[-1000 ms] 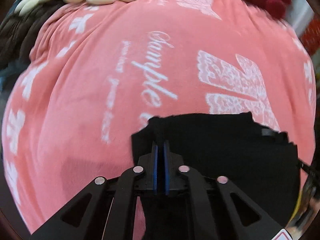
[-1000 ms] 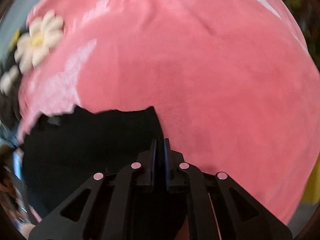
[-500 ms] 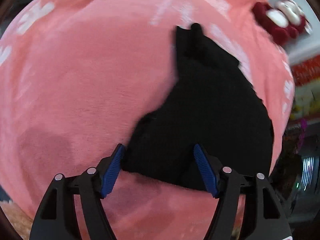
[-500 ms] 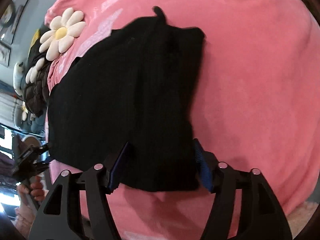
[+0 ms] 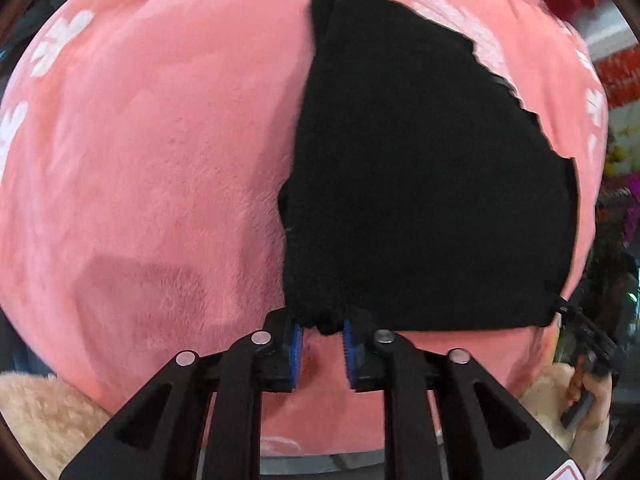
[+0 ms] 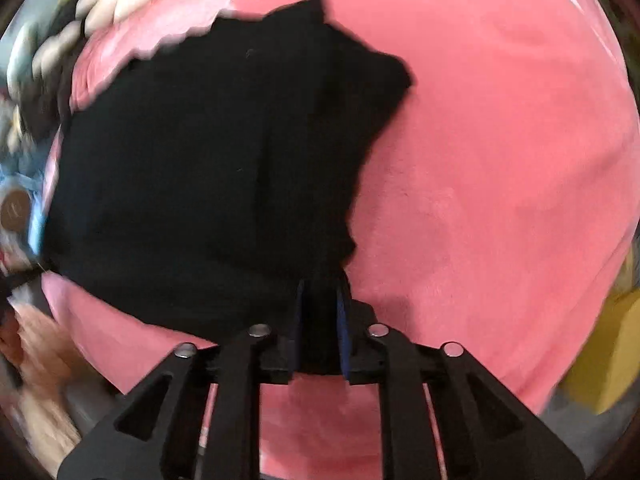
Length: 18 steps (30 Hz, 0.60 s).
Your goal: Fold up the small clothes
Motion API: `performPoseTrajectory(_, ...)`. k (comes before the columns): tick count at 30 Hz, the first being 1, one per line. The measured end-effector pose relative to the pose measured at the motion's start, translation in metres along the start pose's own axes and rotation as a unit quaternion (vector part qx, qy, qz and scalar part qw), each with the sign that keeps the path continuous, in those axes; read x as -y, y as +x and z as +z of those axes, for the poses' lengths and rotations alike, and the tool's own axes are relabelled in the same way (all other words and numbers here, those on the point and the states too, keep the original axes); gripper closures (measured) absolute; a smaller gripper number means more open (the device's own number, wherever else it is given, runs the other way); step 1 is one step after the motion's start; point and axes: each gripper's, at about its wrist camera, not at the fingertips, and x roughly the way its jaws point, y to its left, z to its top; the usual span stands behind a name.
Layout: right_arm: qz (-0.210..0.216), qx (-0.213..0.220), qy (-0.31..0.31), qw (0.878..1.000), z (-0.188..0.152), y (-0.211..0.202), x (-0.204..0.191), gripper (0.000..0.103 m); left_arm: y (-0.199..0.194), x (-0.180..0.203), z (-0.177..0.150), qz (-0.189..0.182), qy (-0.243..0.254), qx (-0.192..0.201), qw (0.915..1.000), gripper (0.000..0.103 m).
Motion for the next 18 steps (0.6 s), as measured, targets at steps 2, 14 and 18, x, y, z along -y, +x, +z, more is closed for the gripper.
performPoseTrajectory(2,0.003,0.051,0.01,0.999,0.007,-0.025,0.0,0.079,-0.019,0.007,0.005,0.006,0.009,0.033,0.9994,0.082)
performPoseTrajectory(14,-0.034,0.094,-0.025,0.995,0.107,0.024,-0.024,0.094,-0.024,0.085,0.077,0.073,0.113,0.145,0.9804,0.052)
performPoseTrajectory(18,-0.052,0.106,0.034,0.992,0.108,0.02,0.0,0.094,0.022,0.079,0.087,0.098,0.12,0.103,0.9826,0.048)
